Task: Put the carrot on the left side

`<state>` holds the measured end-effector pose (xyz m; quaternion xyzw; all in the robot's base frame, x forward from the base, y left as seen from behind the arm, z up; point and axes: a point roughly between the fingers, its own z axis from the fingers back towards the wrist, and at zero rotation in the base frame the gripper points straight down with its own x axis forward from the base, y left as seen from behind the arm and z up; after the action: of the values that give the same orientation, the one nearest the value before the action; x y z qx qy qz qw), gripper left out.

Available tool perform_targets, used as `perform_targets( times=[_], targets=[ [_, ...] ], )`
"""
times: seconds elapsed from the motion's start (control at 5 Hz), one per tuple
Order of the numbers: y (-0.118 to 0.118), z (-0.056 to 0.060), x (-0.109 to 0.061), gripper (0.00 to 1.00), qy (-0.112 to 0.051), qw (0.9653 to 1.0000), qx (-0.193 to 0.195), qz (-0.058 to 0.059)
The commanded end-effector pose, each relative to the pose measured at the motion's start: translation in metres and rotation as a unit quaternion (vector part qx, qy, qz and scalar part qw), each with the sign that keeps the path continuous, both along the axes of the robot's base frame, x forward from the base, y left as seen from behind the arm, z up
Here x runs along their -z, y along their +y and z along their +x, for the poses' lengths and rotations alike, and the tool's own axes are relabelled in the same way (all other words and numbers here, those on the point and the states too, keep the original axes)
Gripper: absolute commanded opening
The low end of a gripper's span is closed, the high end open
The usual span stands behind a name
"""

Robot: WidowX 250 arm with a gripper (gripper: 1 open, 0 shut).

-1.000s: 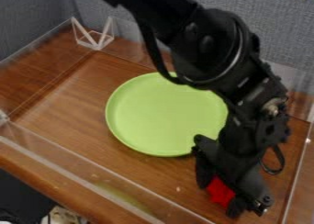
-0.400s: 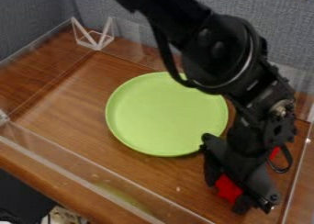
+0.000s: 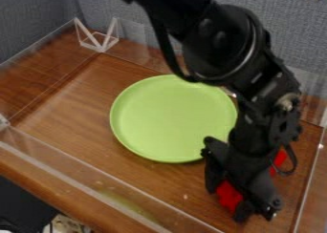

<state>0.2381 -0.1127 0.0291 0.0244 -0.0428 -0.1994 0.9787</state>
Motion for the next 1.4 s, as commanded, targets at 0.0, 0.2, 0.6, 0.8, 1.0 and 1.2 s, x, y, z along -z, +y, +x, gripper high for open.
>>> perform_targets(
  times=[0.0, 0.2, 0.6, 0.8, 1.0, 1.2],
  targets=[
    [0.002, 0.017, -0.017, 0.0, -0.026, 0.9996, -0.008, -0.011],
    [0.005, 0.024, -0.024, 0.0, -0.032, 0.9992, -0.015, -0.016],
    [-0.024, 0.015, -0.05, 0.0, -0.035, 0.9989, -0.013, -0.028],
    [-0.021, 0.011, -0.039, 0.0, -0.031, 0.9986, -0.024, -0.034],
    [-0.013, 0.008, -0.029, 0.0, -0.028, 0.9984, -0.032, -0.037],
    [-0.007, 0.011, -0.021, 0.0, -0.026, 0.9979, -0.043, -0.041]
  ],
)
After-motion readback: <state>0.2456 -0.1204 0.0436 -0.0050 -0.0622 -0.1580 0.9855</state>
